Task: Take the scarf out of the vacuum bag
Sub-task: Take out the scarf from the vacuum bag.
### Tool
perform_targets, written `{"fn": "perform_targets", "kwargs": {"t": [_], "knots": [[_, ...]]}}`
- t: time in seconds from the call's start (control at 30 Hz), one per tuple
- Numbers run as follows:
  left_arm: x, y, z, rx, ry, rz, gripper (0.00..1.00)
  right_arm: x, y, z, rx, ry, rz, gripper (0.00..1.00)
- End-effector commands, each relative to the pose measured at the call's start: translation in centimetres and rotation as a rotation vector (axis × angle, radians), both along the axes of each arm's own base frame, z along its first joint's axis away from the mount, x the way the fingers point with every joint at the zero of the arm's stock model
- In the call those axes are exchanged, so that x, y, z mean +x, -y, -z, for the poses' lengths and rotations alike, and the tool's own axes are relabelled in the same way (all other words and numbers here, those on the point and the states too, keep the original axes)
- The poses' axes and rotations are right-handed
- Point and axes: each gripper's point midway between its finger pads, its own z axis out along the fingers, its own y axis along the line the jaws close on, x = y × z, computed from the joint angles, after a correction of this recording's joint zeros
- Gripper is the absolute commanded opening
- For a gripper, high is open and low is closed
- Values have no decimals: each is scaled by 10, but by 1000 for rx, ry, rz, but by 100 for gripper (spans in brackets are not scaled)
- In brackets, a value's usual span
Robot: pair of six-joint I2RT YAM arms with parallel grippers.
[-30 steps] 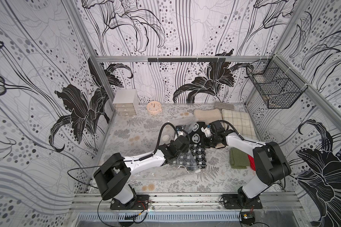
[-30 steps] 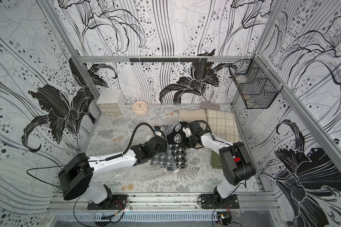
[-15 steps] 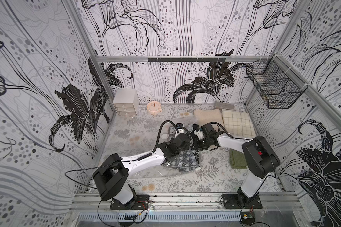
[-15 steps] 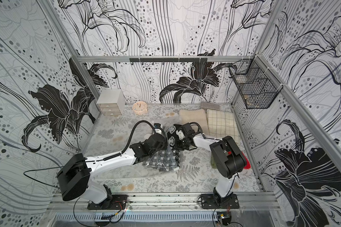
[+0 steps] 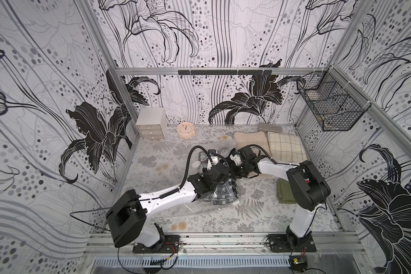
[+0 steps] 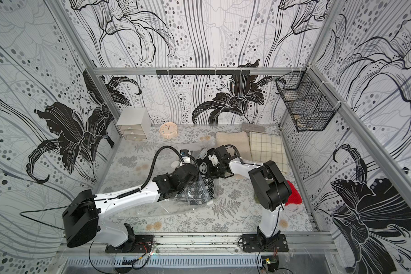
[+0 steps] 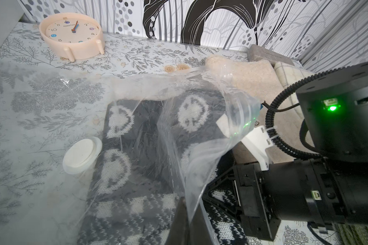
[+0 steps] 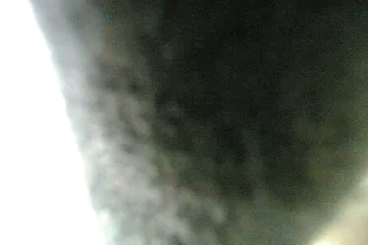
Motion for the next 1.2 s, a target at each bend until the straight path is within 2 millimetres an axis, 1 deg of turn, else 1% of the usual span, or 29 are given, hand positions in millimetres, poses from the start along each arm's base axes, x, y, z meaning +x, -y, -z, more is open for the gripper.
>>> {"fn": "perform_targets", "kwargs": {"t": [0.0, 0.13, 0.27, 0.43, 0.5, 0.57, 0.77, 0.87, 1.07, 1.17], "knots": [[4, -1, -7, -19, 17, -34, 0, 0, -2, 3, -23, 3, -17, 0], [6, -8, -4, -8, 4, -44, 0, -6, -8, 5, -23, -3, -33, 0], [5, -21, -1, -15, -2, -74, 0, -9, -16, 8, -19, -10, -46, 0], [2, -38, -2, -2, 4, -126, 0, -9, -27, 9, -3, -15, -60, 0], [2, -49, -1, 42, -9, -189, 0, -7, -31, 10, 3, -17, -71, 0], [2, -55, 2, 73, -26, -222, 0, -5, -33, 12, 3, -22, -79, 0], [1, -51, 2, 31, -16, -195, 0, -2, -40, 12, 11, -28, -102, 0], [2, -48, 7, 20, -33, -163, 0, -2, -40, 10, 9, -25, -104, 0], [0, -56, 23, 26, -78, -162, 0, 0, -42, 8, 16, -30, -97, 0], [-3, -61, 28, 29, -90, -165, 0, -1, -43, 8, 18, -35, -94, 0]]}}
